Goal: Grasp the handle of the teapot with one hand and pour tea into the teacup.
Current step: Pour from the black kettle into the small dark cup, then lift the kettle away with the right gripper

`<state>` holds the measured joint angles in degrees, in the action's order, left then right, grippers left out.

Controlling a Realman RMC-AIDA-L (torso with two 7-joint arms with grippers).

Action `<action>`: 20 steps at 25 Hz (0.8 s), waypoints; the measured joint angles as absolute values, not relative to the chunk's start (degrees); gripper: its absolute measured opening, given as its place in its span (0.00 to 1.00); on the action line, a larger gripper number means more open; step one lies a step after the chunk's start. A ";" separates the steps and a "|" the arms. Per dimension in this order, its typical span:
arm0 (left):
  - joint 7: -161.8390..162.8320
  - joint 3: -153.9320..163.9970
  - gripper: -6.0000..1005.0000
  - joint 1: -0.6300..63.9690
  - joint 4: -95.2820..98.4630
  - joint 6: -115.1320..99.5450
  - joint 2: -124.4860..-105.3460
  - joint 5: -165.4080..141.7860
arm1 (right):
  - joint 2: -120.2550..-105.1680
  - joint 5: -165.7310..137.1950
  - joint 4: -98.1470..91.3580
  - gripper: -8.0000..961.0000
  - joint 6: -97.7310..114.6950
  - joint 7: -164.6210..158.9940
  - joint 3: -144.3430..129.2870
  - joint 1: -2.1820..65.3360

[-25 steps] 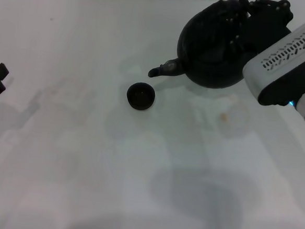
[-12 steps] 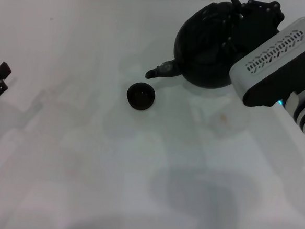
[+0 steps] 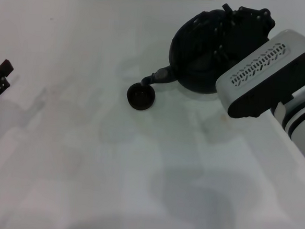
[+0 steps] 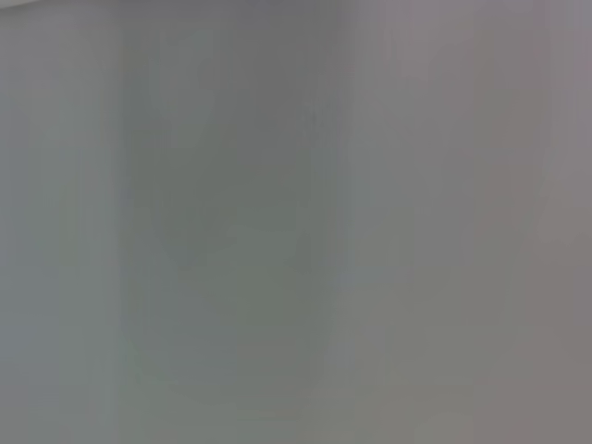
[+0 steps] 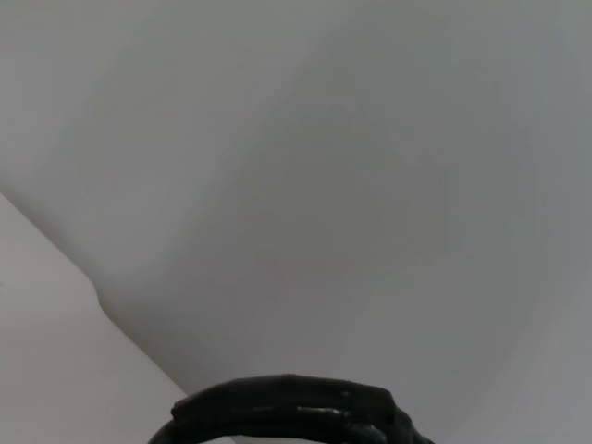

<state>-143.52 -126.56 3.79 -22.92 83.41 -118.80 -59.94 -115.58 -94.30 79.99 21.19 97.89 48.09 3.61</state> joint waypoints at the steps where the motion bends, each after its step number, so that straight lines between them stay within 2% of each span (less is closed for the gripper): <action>1: -143.52 -126.57 0.75 3.78 -22.93 83.41 -118.81 -59.94 | -115.58 -94.30 79.97 0.12 21.67 98.18 47.68 3.61; 14: -144.01 -126.56 0.75 4.19 -22.88 83.40 -118.83 -59.94 | -115.80 -91.19 79.53 0.12 27.27 104.58 44.07 3.83; 20: -144.04 -126.56 0.75 4.46 -22.78 83.40 -118.83 -60.28 | -115.65 -84.87 78.95 0.12 29.81 109.42 42.64 5.91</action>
<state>-144.04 -126.56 4.46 -22.78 83.40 -118.83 -60.28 -115.65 -84.87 78.95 29.81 109.42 42.64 5.91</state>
